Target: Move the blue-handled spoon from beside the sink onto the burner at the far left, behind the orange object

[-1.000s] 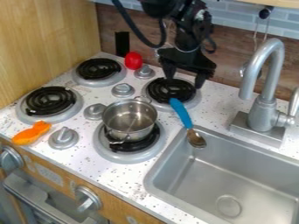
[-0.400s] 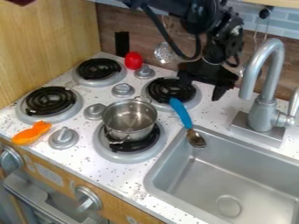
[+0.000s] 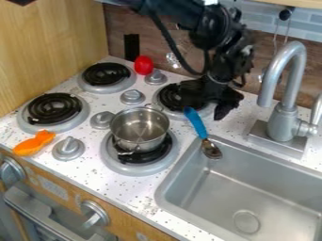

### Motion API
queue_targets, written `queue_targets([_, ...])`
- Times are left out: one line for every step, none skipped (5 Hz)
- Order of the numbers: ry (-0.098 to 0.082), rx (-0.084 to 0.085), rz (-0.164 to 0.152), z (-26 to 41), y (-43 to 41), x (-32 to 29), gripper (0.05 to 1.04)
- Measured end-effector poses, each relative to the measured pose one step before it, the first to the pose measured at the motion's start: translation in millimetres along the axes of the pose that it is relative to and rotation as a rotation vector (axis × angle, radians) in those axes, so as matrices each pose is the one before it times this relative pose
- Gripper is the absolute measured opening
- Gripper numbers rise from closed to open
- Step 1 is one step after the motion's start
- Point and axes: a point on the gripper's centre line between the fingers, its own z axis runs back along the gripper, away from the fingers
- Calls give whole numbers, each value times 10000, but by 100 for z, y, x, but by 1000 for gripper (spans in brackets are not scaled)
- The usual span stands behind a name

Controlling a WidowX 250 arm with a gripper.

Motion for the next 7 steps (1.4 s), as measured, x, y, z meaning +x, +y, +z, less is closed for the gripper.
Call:
queue_targets([46,33,531,-272,1421,-234,1002])
queue_targets([-185,-304,275,-530,468,511,1002])
queue_targets([-213,-218,138,-301,206,655,1002])
queue_targets([86,156,-25,-1283,521,-185,1002])
queue_targets([8,351,74,-861,1482,376,1002])
queue_targets([208,250,511,-892,1930,44,1002])
queue_targets([103,52,44,-439,526,117,1002])
